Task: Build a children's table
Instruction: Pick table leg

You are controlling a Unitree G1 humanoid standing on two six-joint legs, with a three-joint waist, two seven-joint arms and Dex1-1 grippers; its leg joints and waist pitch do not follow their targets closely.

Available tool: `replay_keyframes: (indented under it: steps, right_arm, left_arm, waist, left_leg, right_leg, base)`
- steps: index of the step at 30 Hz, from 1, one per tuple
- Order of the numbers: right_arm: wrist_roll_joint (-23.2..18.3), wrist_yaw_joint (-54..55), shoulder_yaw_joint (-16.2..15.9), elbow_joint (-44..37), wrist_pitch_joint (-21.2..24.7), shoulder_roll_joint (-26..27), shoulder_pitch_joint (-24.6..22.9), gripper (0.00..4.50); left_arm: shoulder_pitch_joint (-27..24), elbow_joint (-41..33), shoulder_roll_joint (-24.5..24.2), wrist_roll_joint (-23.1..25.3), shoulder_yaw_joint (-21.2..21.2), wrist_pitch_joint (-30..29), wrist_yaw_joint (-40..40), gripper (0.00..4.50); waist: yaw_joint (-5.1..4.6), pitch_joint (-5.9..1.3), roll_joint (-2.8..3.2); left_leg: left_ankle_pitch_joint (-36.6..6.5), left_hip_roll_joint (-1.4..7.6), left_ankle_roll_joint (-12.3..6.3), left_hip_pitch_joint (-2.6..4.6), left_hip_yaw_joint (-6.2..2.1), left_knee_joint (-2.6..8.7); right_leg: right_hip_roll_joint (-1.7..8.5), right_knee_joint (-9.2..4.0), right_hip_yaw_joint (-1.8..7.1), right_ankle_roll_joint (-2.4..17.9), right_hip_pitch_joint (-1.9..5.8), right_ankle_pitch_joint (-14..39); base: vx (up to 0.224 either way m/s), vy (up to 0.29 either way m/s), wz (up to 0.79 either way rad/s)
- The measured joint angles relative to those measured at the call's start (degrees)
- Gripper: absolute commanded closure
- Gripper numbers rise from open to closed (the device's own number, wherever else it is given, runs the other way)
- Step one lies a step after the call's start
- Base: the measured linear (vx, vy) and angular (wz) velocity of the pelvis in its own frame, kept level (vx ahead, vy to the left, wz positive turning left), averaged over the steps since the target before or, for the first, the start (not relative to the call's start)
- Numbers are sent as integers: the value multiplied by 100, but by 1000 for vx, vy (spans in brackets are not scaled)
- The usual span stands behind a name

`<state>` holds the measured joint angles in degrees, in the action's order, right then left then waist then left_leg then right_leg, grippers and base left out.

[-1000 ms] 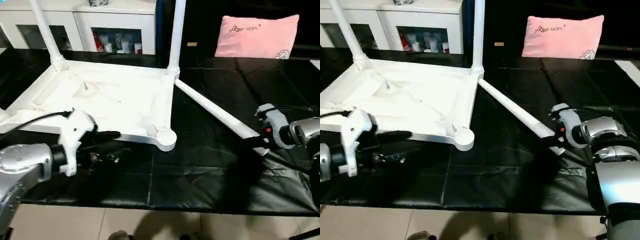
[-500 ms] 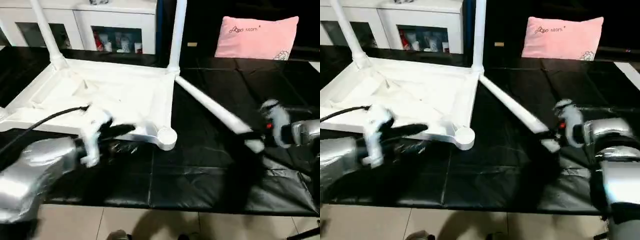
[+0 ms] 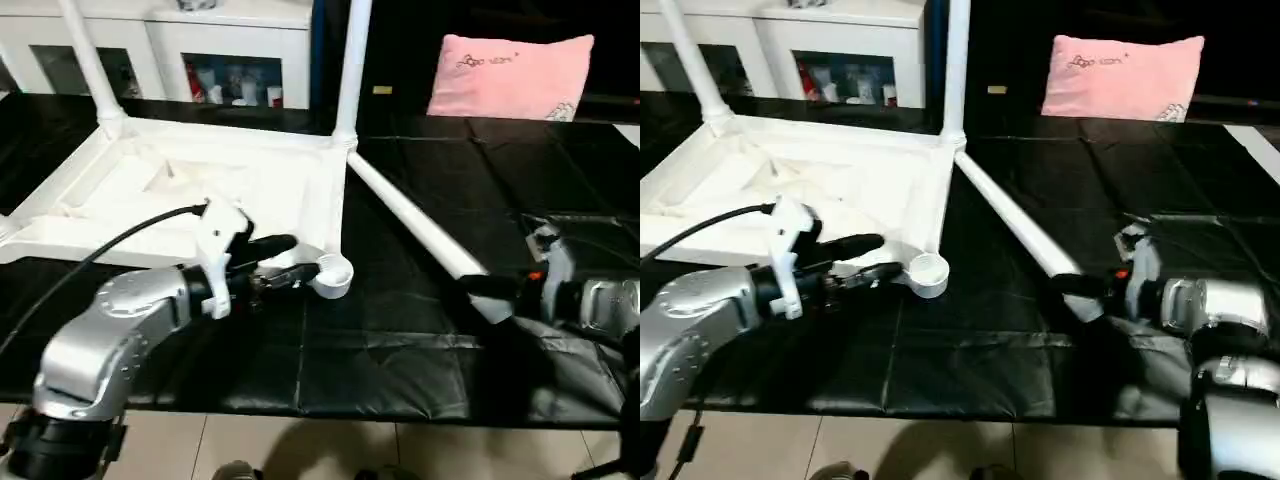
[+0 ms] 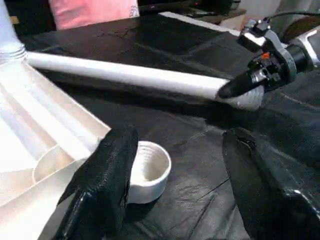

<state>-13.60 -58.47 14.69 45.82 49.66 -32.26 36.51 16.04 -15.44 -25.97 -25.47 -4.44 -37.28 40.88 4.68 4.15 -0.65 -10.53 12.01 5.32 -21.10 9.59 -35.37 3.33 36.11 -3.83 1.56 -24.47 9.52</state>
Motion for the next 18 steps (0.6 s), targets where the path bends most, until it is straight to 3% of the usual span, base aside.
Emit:
replay_keyframes:
  steps: [3,6,14,15,18]
  right_arm:
    - [-492,100,592,-884,-35,217,-360,178]
    - [-824,207,843,-1532,32,434,-714,178]
    - [-1651,475,1250,-2943,482,1102,-1412,178]
    - [-1799,467,1256,-3156,520,1165,-1462,178]
    - [-2148,428,1278,-3625,659,1377,-1581,178]
  left_arm:
    - [-5,25,190,1,8,-1,-144,143]
    - [-17,44,273,1,12,-1,-245,143]
    - [54,300,800,-200,306,-11,-630,143]
    - [104,355,892,-259,363,-37,-678,116]
    - [414,564,1247,-624,626,-197,-864,95]
  waist:
    - [28,-7,-28]
    - [32,-16,-45]
    - [25,-19,-46]
    - [15,-19,-45]
    - [18,-19,-47]
  left_leg:
    - [0,0,-1,0,-1,2]
    - [-2,0,-3,0,-2,5]
    - [-1,-3,-3,7,-5,5]
    - [-1,-3,-3,8,-5,5]
    - [0,-2,-5,11,-8,5]
  right_leg:
    - [0,-2,0,-9,2,5]
    - [1,-11,-1,-12,8,7]
    - [2,-21,-3,-15,19,5]
    - [2,-23,-4,-16,22,5]
    - [2,-35,-8,-18,40,4]
  base:
    - [0,0,0]
    - [0,0,0]
    - [0,0,0]
    - [0,0,0]
    - [0,0,0]
